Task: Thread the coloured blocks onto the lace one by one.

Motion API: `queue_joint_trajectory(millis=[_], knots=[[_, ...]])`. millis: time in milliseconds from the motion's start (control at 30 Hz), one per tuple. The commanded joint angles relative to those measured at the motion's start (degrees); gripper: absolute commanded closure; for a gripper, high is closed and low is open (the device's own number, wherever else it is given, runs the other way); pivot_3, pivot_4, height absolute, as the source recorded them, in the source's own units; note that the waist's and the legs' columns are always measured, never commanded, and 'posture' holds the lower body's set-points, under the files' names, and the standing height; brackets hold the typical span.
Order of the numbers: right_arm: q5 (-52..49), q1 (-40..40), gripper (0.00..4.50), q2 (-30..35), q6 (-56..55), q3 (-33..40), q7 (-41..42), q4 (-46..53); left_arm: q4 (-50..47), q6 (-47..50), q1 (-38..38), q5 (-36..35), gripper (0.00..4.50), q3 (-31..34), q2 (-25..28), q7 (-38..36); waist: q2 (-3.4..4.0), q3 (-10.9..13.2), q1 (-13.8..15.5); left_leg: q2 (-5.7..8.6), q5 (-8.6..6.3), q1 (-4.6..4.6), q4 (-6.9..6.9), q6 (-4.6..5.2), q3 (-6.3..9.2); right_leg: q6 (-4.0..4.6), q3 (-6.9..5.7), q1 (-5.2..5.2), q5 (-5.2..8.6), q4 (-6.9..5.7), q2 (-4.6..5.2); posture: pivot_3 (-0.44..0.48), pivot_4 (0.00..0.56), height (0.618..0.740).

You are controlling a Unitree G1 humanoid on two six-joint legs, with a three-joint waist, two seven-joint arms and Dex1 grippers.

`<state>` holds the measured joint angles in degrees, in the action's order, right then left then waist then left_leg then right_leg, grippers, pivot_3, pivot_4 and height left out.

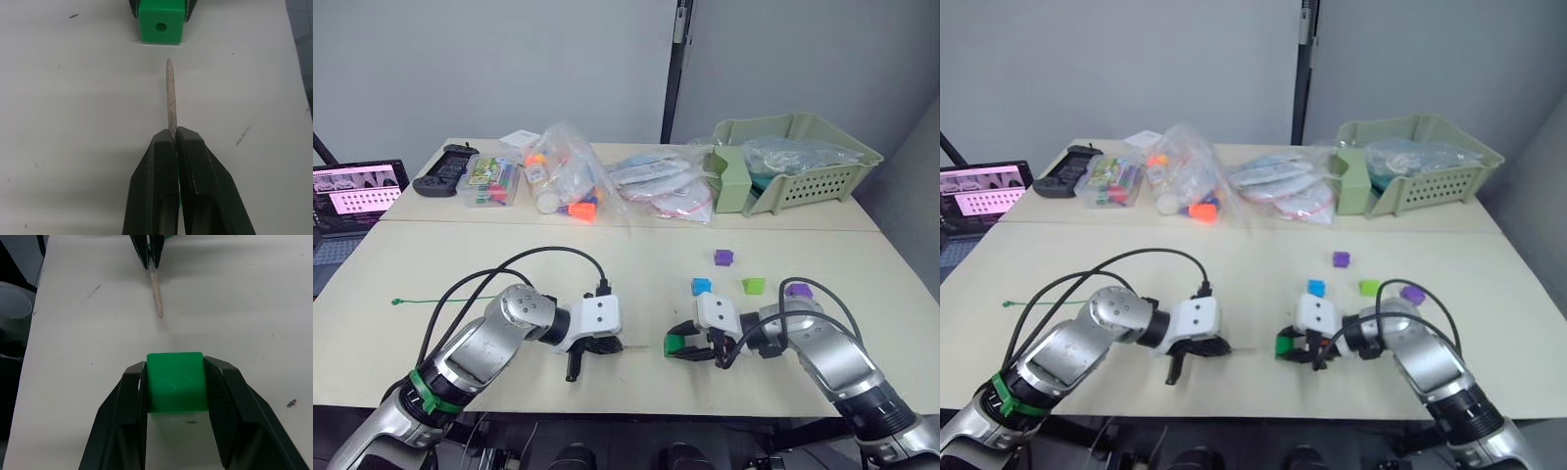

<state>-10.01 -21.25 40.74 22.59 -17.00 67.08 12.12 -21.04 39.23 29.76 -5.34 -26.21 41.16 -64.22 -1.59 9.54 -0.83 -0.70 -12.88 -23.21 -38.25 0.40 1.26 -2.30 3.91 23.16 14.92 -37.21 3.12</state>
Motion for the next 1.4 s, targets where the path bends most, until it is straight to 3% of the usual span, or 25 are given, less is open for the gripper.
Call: queue_joint_trajectory(millis=[33,867,1400], knots=[[0.36,0.72,3.35,-0.34,2.01,-1.24,-1.22,3.31,-2.35,1.42,2.53,0.84,4.50,-0.89,-0.53,0.81,0.00,0.00,-0.05,0.00,0.00,0.00,0.00,0.00,-0.01,0.00,0.00,0.01,0.00,0.00,-0.01,0.000,0.150,0.740],[1.59,0.38,3.35,-2.94,8.45,-3.51,-6.80,8.59,-3.96,7.46,9.23,5.86,4.50,-9.22,1.58,-0.34,0.00,0.00,-1.34,-0.10,0.00,0.03,0.01,0.00,-0.04,0.03,0.00,0.00,-0.01,-0.02,-0.16,0.000,0.150,0.740],[1.91,1.07,3.35,-3.13,9.45,-4.52,-8.33,8.87,-5.69,8.14,9.31,8.12,4.50,-9.79,2.60,-0.29,0.00,0.00,-1.30,-0.10,0.00,0.01,0.01,0.00,-0.04,0.03,0.00,0.01,-0.01,-0.01,-0.17,0.000,0.150,0.740]])
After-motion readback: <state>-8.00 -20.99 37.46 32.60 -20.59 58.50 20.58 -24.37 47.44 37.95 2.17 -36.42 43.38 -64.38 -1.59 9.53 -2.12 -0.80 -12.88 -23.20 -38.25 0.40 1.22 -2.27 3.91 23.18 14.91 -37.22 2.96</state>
